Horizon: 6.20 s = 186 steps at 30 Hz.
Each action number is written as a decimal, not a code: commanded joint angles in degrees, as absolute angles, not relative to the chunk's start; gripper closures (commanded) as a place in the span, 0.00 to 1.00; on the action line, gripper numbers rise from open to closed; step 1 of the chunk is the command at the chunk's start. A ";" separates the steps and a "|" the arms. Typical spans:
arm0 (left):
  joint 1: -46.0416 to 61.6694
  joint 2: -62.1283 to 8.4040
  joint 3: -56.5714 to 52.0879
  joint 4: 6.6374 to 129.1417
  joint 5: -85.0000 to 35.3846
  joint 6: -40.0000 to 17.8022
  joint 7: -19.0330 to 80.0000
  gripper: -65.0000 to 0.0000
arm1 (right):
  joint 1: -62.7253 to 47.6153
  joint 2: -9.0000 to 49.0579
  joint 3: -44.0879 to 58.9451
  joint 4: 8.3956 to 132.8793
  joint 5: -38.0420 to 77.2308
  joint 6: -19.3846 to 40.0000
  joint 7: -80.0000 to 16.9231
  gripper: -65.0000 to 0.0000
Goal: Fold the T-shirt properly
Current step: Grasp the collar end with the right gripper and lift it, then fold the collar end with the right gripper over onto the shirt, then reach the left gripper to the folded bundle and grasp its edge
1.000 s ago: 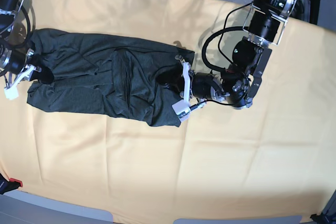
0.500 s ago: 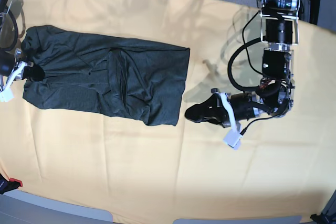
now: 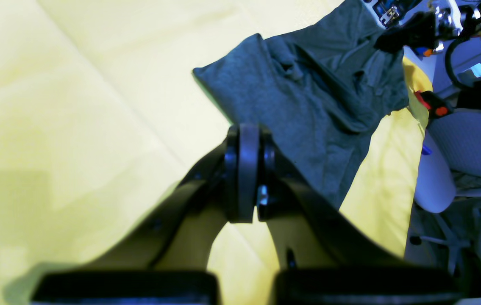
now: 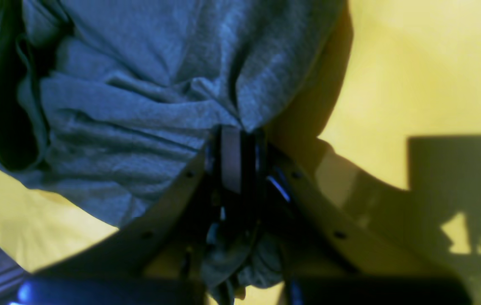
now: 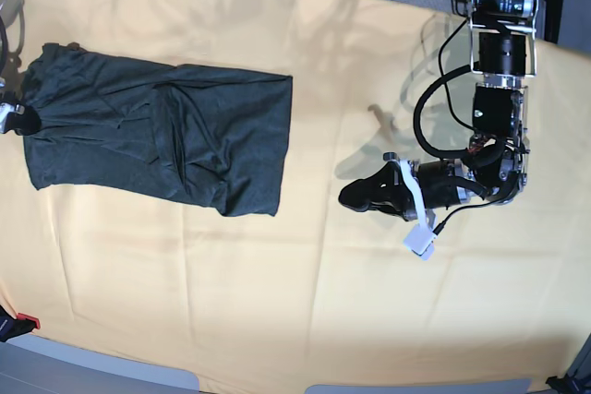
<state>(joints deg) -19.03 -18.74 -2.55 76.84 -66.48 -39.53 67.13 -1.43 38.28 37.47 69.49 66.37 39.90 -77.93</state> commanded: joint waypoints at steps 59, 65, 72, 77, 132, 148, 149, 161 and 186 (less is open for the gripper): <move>-17.61 -19.07 -2.74 77.62 -68.01 -40.00 66.11 1.00 | 13.76 9.78 4.75 98.96 61.43 40.00 -69.84 0.31; -17.61 -19.03 -2.74 77.62 -68.03 -40.00 66.11 1.00 | 17.85 14.61 4.93 100.07 68.07 40.00 -80.00 0.31; -17.63 -19.05 -2.74 77.62 -68.03 -40.00 66.13 1.00 | 16.38 23.00 4.93 102.91 73.47 40.00 -80.00 0.43; -17.63 -19.05 -2.74 77.62 -68.05 -40.00 66.06 1.00 | 14.70 26.02 6.17 102.91 71.02 40.00 -80.00 0.61; -47.05 -2.26 38.39 78.52 -59.22 -40.00 78.41 0.56 | -13.63 29.39 52.66 102.91 85.00 40.00 -80.00 0.91; -47.00 -2.37 50.13 78.52 -46.48 -40.00 71.96 0.56 | -13.63 29.39 52.66 102.91 85.00 40.00 -80.00 0.91; -47.00 -2.39 50.13 78.52 -46.28 -40.00 72.01 0.56 | -13.65 29.39 52.66 102.91 85.00 40.00 -80.00 0.91; -48.16 -2.22 48.25 78.48 -47.51 -40.00 72.03 0.56 | -13.63 29.39 52.66 102.91 85.00 40.00 -80.00 0.91; -44.31 -3.01 44.97 78.24 -43.79 -40.00 69.36 1.00 | -13.63 29.41 52.66 102.91 85.00 40.00 -80.00 0.91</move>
<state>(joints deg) -42.41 -3.51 45.52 77.58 -43.07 -39.72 70.43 -14.09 28.05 52.25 102.04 83.57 39.90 -81.28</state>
